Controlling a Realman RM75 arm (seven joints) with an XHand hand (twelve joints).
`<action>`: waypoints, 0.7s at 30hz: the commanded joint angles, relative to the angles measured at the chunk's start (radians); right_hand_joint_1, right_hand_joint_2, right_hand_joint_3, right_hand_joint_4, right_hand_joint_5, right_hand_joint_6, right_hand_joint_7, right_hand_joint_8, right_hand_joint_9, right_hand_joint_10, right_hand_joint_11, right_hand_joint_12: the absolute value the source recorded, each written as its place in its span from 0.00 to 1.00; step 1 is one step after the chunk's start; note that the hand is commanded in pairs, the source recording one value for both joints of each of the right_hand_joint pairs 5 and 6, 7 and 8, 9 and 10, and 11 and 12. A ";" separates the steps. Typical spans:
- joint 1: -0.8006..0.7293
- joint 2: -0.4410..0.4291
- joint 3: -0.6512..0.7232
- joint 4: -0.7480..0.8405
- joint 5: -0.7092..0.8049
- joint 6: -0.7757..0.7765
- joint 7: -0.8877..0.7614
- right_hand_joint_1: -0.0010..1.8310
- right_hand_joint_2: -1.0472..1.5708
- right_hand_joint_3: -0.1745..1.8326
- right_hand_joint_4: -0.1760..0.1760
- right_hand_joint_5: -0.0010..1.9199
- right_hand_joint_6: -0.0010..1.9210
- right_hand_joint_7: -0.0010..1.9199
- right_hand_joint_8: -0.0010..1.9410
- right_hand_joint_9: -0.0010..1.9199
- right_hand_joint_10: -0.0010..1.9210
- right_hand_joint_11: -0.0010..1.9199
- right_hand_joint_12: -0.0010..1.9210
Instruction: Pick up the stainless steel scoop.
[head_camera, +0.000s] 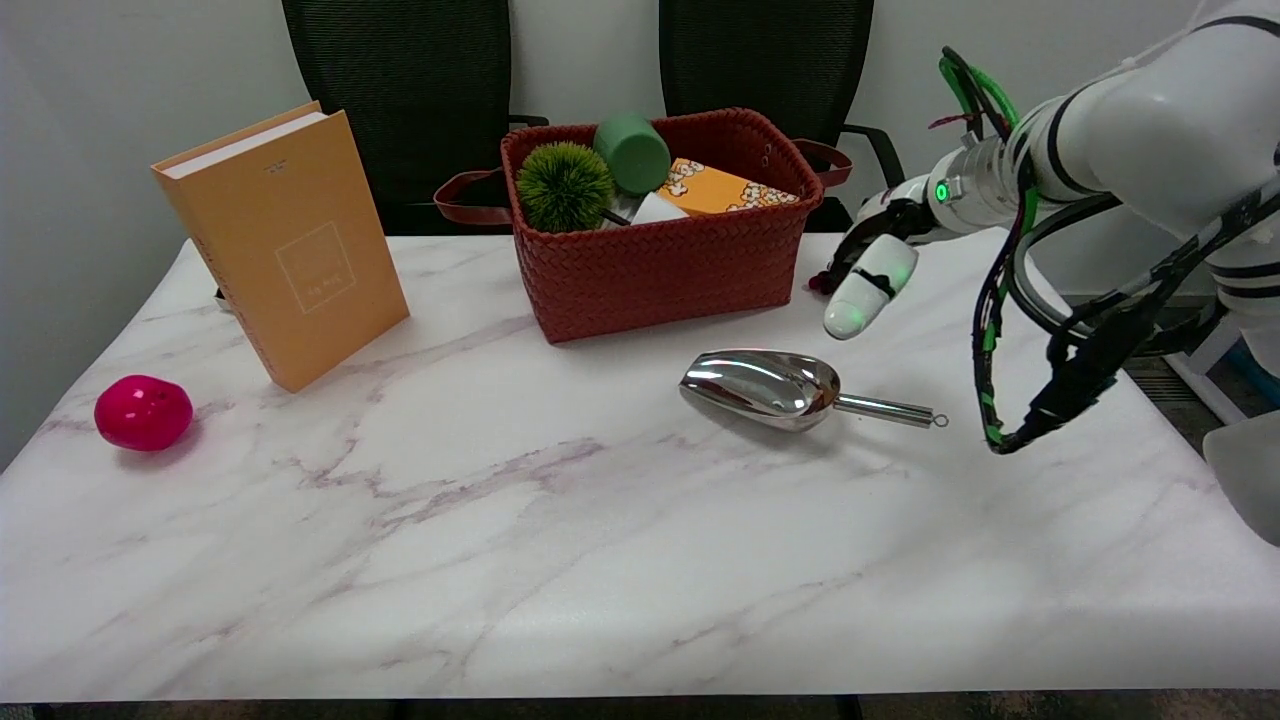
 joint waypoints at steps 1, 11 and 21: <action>0.100 0.001 -0.083 -0.006 0.054 -0.187 0.031 0.46 0.24 0.04 0.50 0.12 0.12 0.15 0.15 0.00 0.00 0.00 0.00; 0.010 0.026 -0.093 -0.007 -0.073 -0.186 0.041 0.49 0.22 0.05 0.50 0.10 0.10 0.17 0.17 0.00 0.00 0.00 0.00; -0.041 0.034 -0.093 -0.007 -0.087 -0.186 0.214 0.51 0.21 0.15 0.50 0.19 0.19 0.29 0.28 0.01 0.01 0.00 0.00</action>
